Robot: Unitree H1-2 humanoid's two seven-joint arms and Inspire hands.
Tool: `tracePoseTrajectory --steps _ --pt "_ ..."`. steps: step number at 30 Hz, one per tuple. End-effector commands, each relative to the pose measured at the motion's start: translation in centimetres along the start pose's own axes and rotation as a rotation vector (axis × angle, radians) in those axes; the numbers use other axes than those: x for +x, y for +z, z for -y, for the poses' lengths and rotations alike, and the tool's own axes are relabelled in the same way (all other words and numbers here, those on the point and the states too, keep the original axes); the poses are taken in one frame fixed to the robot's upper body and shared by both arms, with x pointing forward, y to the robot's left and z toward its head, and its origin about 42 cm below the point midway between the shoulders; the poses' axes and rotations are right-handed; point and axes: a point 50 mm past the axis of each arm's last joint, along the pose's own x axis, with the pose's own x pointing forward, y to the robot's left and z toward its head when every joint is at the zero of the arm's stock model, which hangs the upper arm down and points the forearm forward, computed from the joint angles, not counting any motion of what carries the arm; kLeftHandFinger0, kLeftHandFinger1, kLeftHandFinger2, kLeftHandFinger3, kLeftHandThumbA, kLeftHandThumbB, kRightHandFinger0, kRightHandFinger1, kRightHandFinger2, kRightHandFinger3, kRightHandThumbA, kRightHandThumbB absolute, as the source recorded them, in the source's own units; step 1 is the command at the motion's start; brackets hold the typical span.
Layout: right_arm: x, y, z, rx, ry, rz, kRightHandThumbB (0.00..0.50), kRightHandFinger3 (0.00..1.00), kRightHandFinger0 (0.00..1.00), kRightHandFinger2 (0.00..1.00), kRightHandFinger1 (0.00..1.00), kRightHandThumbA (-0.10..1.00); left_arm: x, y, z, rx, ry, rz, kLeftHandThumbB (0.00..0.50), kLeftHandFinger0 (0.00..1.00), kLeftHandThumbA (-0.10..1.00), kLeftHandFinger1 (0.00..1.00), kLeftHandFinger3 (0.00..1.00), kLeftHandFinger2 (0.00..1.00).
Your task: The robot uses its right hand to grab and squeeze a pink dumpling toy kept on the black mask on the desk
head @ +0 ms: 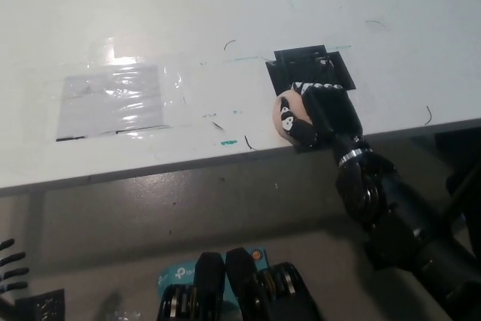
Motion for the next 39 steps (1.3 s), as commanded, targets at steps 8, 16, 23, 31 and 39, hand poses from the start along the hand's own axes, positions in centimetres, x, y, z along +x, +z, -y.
tracePoseTrajectory --steps 8,16,23,31,39 --pt "1.4 1.7 8.0 0.165 -0.528 0.254 0.162 0.48 0.01 0.58 0.24 -0.1 -0.8 1.1 -1.1 0.01 0.005 0.048 0.15 0.7 1.0 0.71 0.91 0.8" --pt "2.4 3.4 12.1 0.139 -0.657 0.334 0.194 0.43 0.0 0.67 0.3 -0.1 -0.5 1.3 -1.1 0.01 0.005 0.049 0.166 0.7 1.0 0.72 0.9 0.79" --pt "2.5 3.6 11.0 0.154 -0.649 0.329 0.228 0.35 0.0 0.64 0.26 -0.1 -0.4 2.2 -1.3 0.017 0.006 0.062 0.161 0.68 1.0 0.72 0.9 0.81" --pt "2.3 3.3 9.5 0.124 -0.577 0.298 0.288 0.27 0.0 0.5 0.18 -0.1 -0.2 2.4 -1.2 0.027 0.008 0.07 0.159 0.68 1.0 0.72 0.89 0.81" --pt "2.6 2.4 8.7 0.149 -0.556 0.261 0.26 0.25 0.0 0.48 0.15 -0.1 0.0 2.8 -1.2 0.019 0.01 0.078 0.137 0.69 1.0 0.72 0.89 0.8"
